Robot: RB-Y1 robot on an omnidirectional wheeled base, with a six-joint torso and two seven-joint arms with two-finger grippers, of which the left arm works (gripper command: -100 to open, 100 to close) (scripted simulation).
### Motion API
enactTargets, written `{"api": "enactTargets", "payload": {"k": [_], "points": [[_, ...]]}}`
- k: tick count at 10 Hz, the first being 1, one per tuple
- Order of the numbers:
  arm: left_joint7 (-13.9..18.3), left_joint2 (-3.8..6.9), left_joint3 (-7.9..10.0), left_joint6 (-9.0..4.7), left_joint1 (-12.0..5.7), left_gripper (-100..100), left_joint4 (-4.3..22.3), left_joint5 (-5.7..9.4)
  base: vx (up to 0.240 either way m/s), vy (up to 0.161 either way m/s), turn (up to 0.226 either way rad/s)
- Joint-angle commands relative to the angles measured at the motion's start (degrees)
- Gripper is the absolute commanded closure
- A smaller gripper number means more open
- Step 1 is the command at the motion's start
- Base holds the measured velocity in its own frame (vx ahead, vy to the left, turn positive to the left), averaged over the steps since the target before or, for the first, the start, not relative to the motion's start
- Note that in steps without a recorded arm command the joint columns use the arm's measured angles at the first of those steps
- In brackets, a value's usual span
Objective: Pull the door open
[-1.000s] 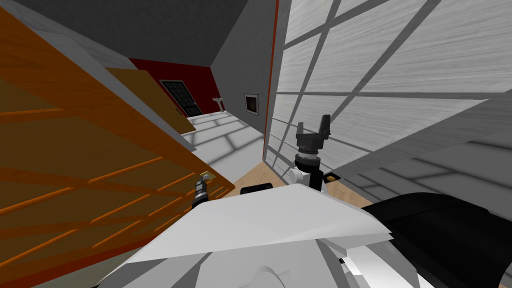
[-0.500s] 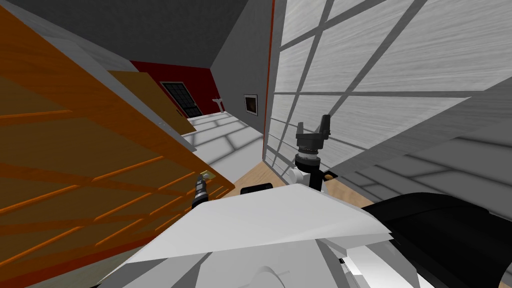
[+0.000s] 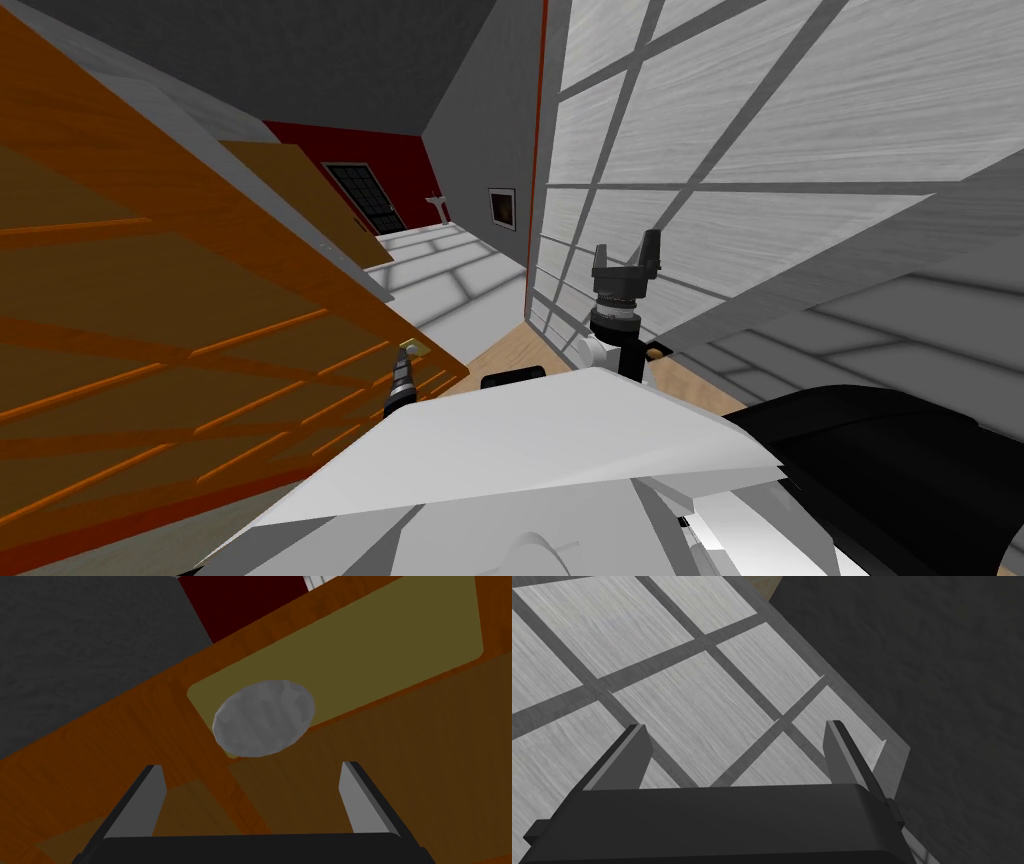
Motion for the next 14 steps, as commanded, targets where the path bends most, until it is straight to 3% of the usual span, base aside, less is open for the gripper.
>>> {"api": "enactTargets", "payload": {"k": [1,14], "points": [[-1.81,-0.04,0.17,0.01,-0.05,-100,0.04,-0.29,-0.021,-0.017,0.013],[-20.66,-0.5,3.02,-0.11,-1.12,-100,1.1,-4.95,-0.023,-0.024,0.019]]}}
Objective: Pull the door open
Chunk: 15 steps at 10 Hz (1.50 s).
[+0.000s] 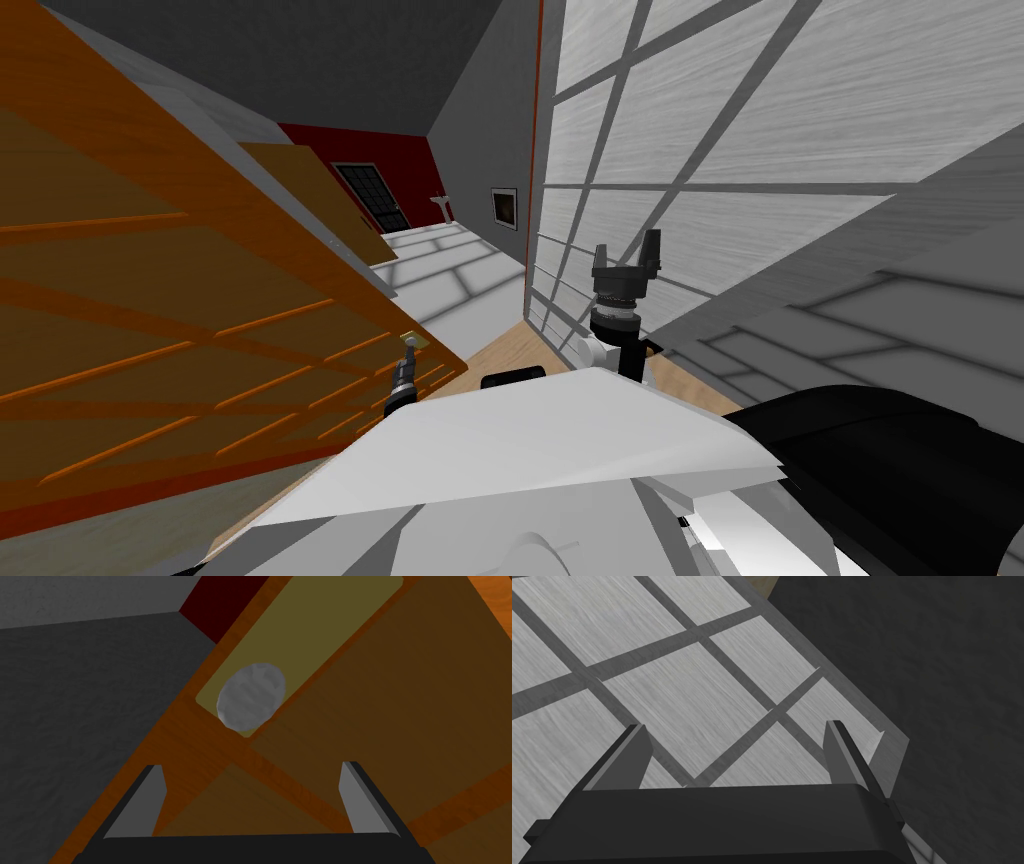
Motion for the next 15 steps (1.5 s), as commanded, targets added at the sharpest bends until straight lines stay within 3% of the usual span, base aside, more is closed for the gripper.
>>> {"api": "enactTargets", "payload": {"k": [1,2,4,15], "points": [[-2.86,-0.07,0.45,-0.01,-0.17,-100,0.16,-0.74,-0.027,-0.027,0.015],[-3.26,-0.07,0.45,-0.01,-0.17,-100,0.16,-0.74,-0.019,-0.02,0.011],[-7.02,-0.2,1.22,-0.04,-0.46,-100,0.45,-2.0,-0.026,-0.027,0.027],[-22.19,-0.55,3.34,-0.13,-1.25,-100,1.24,-5.48,-0.024,-0.023,0.017]]}}
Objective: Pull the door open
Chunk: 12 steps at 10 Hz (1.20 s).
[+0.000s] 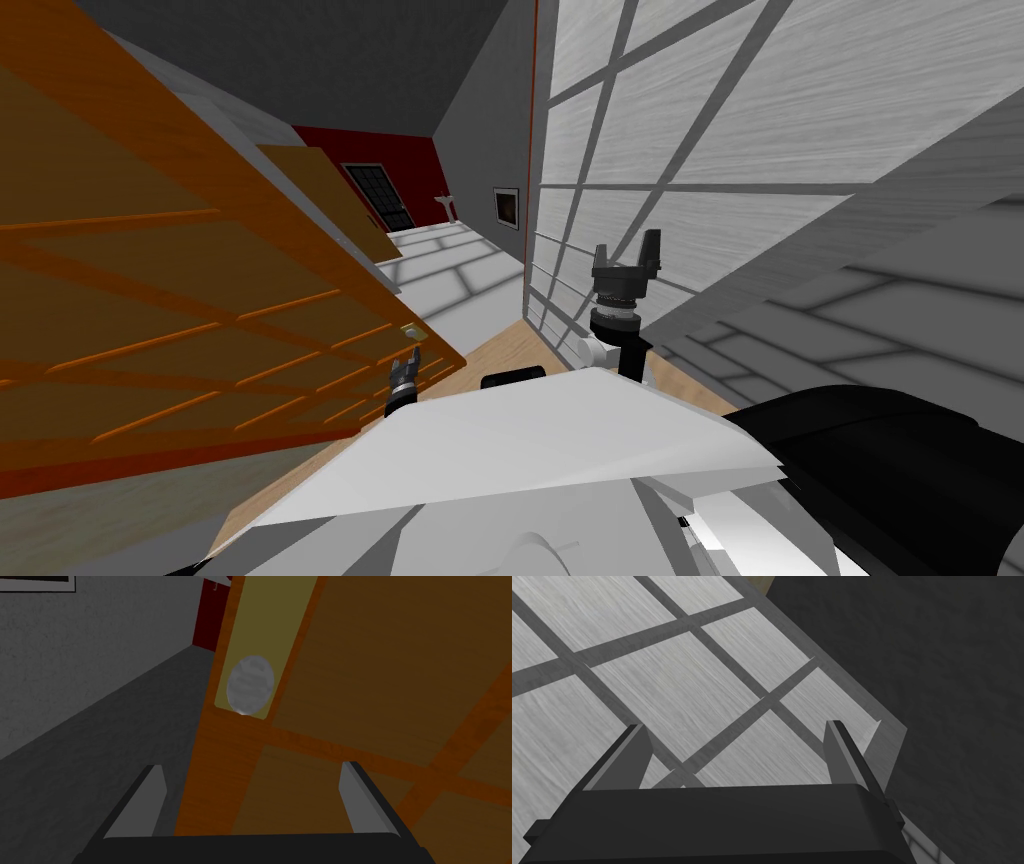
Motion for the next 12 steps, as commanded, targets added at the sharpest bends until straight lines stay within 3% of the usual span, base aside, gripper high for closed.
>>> {"api": "enactTargets", "payload": {"k": [1,10,12], "points": [[-2.86,-0.05,0.38,-0.02,-0.16,-100,0.17,-0.61,-0.021,-0.02,0.02],[-14.94,-0.29,1.89,-0.09,-0.73,-100,0.74,-3.09,-0.02,-0.018,0.014],[-15.0,-0.3,1.91,-0.09,-0.74,-100,0.76,-3.11,-0.01,-0.01,0.005]]}}
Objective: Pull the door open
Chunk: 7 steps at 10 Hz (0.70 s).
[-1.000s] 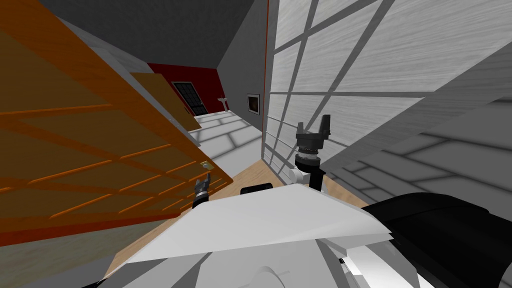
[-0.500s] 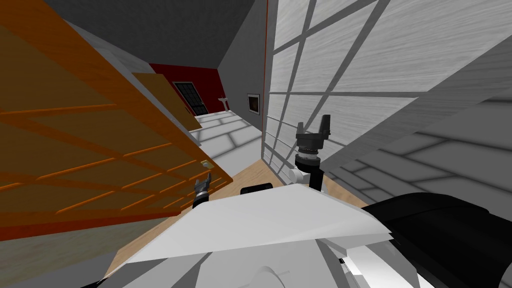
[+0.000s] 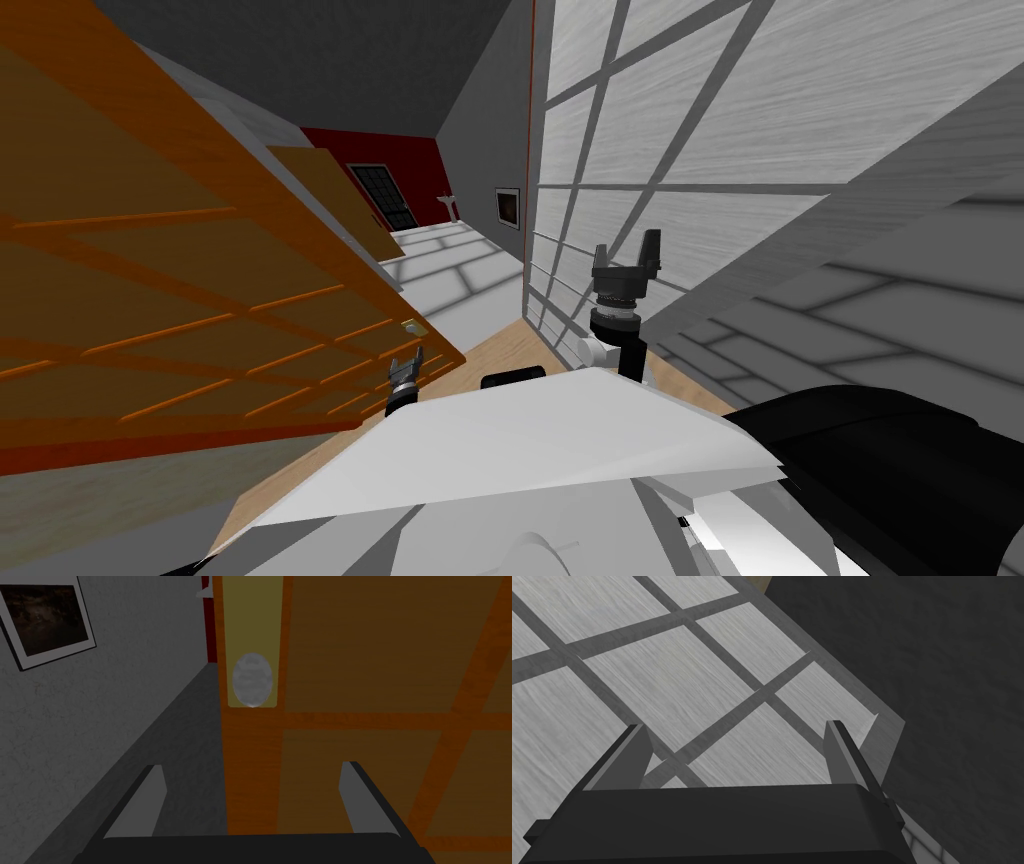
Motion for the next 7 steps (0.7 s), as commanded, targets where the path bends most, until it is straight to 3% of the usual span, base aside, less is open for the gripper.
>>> {"api": "enactTargets", "payload": {"k": [1,7], "points": [[-0.22,-0.08,0.17,0.1,-0.2,-100,0.1,0.07,0.106,0.021,-0.026],[-1.14,-0.41,0.87,0.53,-1.04,-100,0.53,0.39,0.17,0.084,-0.027]]}}
